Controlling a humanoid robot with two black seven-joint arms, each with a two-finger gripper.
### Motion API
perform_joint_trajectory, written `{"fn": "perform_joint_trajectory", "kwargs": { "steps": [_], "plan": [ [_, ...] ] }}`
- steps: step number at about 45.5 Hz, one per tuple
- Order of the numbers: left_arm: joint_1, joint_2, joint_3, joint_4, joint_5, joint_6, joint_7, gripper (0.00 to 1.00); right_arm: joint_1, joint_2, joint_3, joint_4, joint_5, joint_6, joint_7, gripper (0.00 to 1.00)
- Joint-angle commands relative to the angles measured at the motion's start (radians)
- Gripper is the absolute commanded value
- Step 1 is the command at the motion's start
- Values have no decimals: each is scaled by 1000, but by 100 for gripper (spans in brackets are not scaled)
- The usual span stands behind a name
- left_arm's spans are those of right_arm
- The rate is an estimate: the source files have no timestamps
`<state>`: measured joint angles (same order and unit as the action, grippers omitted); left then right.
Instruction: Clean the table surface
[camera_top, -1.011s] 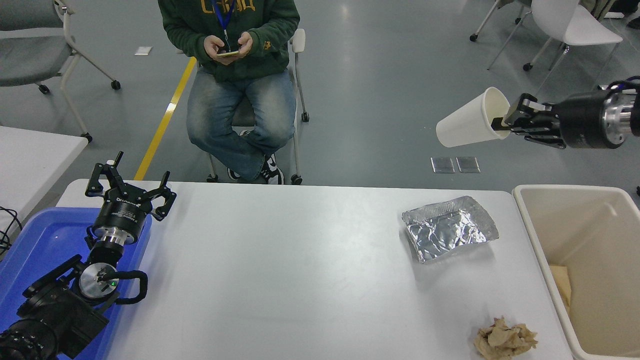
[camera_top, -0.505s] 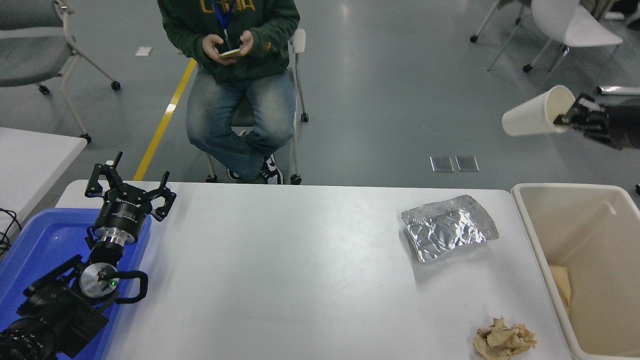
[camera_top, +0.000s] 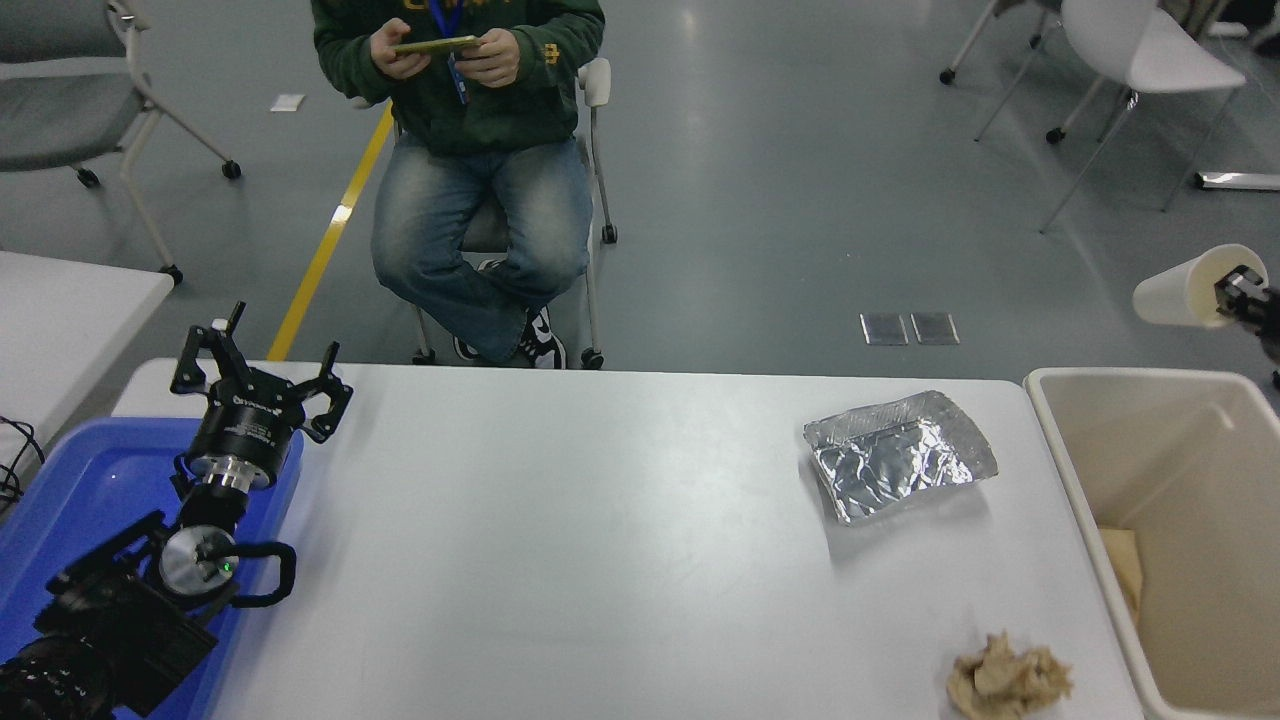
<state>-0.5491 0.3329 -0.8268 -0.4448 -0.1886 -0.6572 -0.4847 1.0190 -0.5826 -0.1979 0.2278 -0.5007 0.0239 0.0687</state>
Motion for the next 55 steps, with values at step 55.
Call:
{"fn": "perform_joint_trajectory", "kwargs": {
  "steps": [55],
  "plan": [
    [0,0,0,0,0,1,0,100,-300,201,8,-272,100,-177,-15,0]
  ]
}}
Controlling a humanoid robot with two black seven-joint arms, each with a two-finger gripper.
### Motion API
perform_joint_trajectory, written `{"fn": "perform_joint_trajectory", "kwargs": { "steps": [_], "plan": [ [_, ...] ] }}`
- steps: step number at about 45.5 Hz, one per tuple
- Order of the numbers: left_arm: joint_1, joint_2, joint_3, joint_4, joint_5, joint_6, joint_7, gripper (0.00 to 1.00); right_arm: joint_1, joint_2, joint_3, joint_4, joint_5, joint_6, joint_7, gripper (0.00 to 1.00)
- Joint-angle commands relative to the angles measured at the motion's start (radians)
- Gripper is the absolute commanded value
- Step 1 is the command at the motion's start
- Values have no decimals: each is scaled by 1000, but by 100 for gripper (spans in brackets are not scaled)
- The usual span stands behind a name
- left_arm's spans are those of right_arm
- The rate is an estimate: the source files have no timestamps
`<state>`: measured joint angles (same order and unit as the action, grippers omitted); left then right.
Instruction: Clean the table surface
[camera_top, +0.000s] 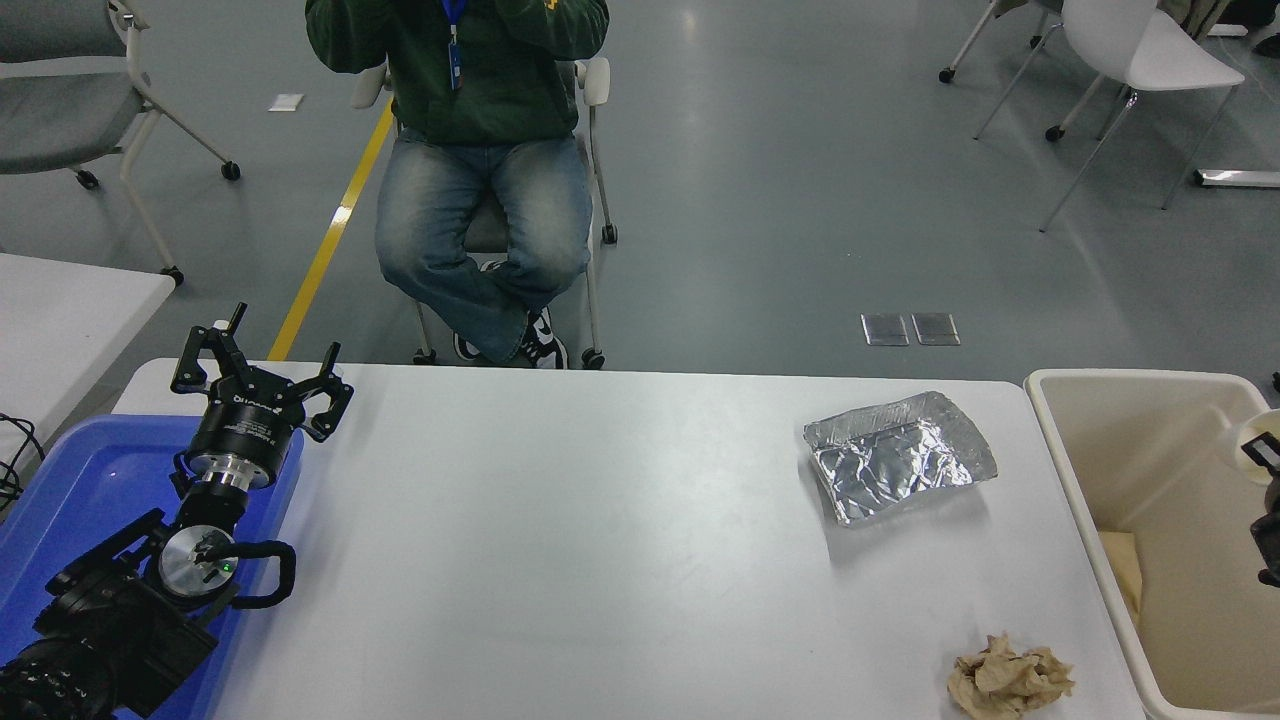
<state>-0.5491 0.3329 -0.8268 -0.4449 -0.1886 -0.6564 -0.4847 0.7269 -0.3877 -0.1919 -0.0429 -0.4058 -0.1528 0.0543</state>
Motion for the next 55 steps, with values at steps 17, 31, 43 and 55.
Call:
{"fn": "perform_joint_trajectory", "kwargs": {
  "steps": [17,31,43,55],
  "plan": [
    [0,0,0,0,0,0,0,100,-7,4,66,-5,35,-4,2,100],
    [0,0,0,0,0,0,0,100,-4,3,66,-5,50,-2,2,100],
    [0,0,0,0,0,0,0,100,8,4,68,-3,50,-1,2,100],
    [0,0,0,0,0,0,0,100,34,-2,69,8,76,6,2,100]
  ]
}}
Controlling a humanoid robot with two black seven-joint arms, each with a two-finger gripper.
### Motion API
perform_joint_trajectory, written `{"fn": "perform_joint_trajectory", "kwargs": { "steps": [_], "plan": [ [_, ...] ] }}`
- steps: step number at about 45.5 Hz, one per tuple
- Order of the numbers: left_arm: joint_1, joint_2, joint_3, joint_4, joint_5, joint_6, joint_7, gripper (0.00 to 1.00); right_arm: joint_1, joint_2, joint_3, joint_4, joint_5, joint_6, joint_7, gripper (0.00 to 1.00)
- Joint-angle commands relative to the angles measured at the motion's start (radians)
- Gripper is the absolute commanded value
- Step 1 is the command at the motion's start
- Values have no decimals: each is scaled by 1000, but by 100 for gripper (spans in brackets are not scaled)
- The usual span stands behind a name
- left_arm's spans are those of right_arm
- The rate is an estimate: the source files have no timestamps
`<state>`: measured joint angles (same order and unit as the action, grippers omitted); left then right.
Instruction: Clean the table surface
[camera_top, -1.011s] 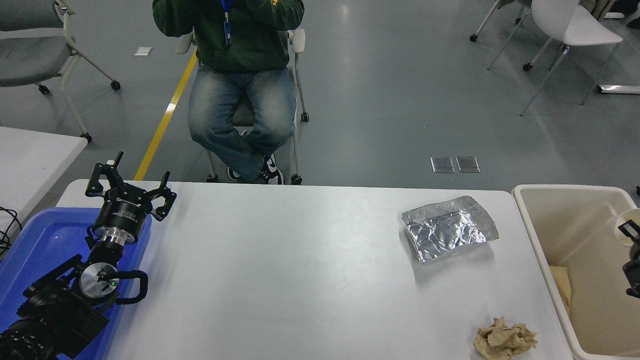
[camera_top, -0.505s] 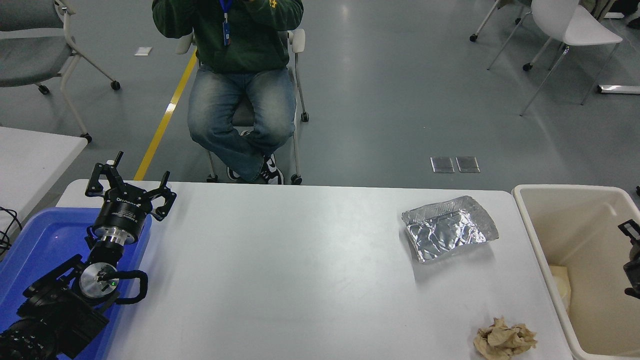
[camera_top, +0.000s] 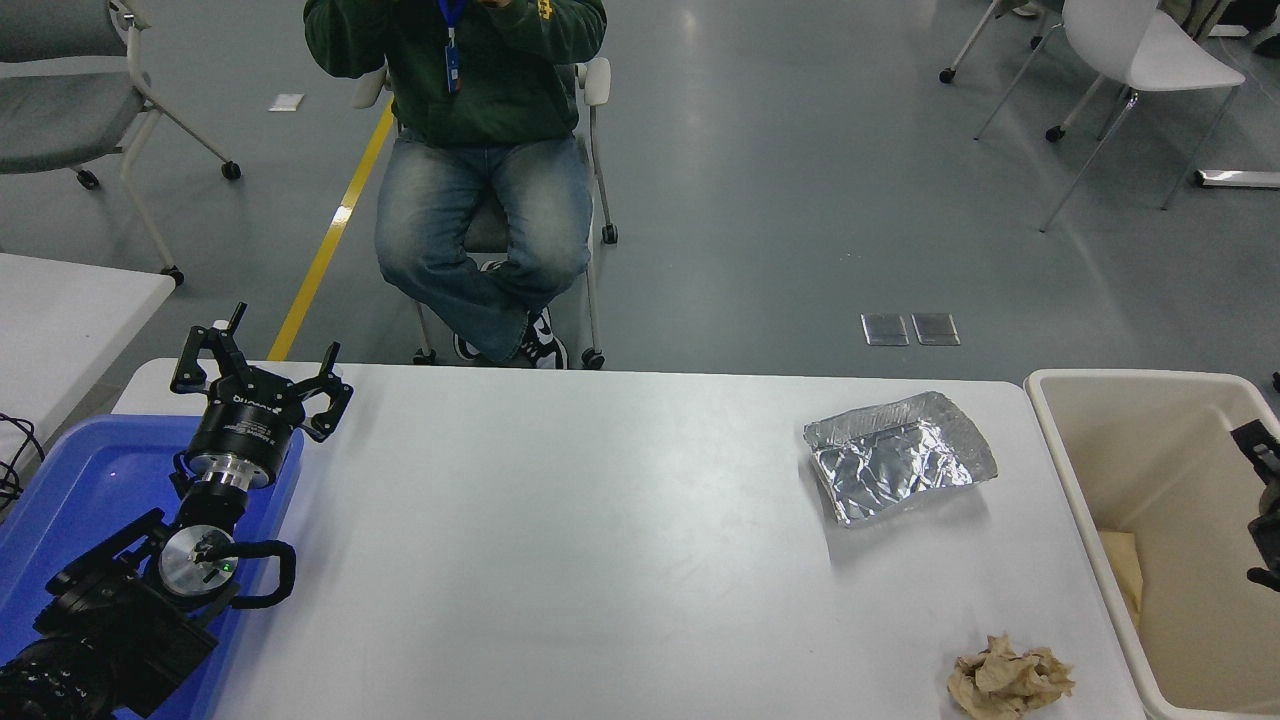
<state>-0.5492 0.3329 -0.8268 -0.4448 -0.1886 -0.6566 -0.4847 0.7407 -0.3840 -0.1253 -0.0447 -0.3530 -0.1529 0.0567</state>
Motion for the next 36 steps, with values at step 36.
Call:
{"fn": "perform_joint_trajectory", "kwargs": {
  "steps": [36],
  "plan": [
    [0,0,0,0,0,0,0,100,77,-375,404,787,132,4,5,100]
  ]
}}
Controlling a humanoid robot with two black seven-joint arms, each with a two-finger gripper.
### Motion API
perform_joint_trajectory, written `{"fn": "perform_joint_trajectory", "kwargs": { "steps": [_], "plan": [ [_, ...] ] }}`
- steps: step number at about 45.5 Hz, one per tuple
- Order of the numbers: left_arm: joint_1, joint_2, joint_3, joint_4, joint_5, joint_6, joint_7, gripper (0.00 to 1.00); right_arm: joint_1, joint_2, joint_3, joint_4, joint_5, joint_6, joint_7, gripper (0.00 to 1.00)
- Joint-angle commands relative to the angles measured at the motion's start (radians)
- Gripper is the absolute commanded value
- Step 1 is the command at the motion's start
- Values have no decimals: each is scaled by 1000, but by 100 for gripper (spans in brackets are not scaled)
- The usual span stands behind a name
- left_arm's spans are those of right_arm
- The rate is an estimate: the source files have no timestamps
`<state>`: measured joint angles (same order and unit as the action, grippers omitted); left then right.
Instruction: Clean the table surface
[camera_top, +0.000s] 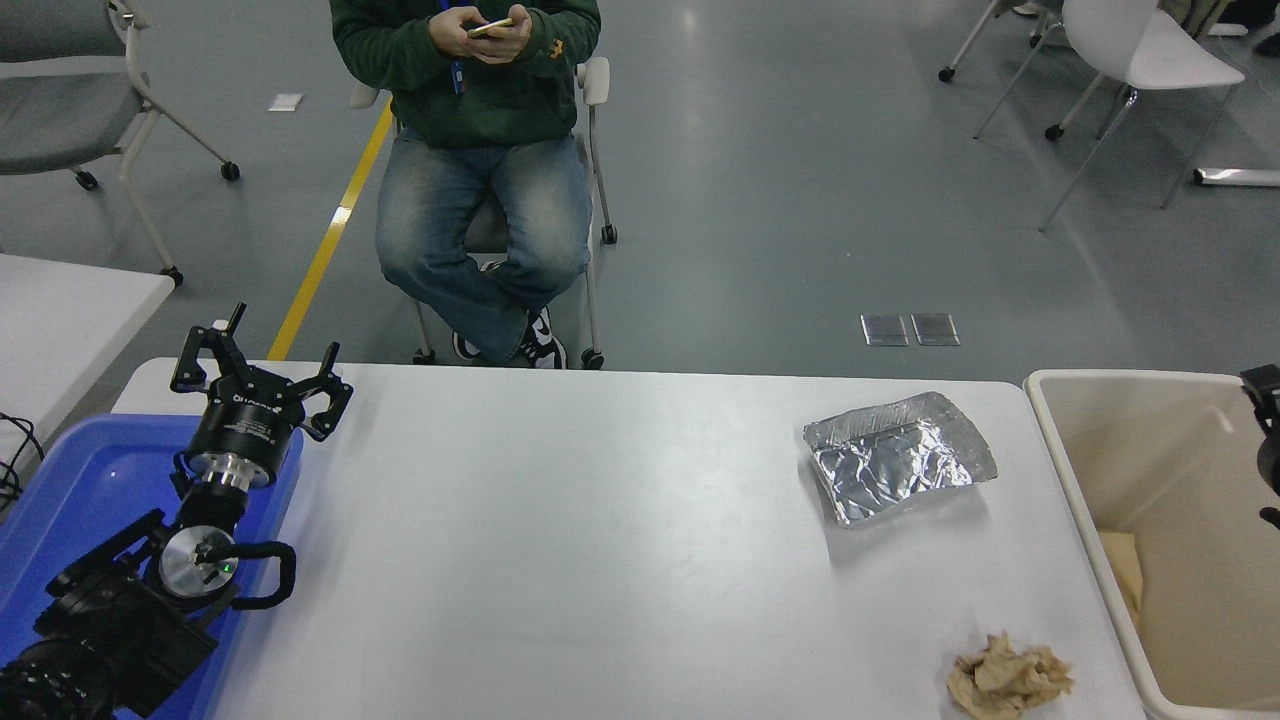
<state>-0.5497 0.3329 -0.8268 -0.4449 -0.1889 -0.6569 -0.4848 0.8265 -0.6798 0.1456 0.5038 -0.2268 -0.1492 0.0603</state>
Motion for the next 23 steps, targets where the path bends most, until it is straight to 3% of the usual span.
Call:
{"fn": "perform_joint_trajectory", "kwargs": {
  "steps": [1,23],
  "plan": [
    [-1,0,0,0,0,0,0,100,-10,-80,138,254,6,0,1,100],
    [1,0,0,0,0,0,0,100,-110,22,361,499,8,-3,6,100]
  ]
}}
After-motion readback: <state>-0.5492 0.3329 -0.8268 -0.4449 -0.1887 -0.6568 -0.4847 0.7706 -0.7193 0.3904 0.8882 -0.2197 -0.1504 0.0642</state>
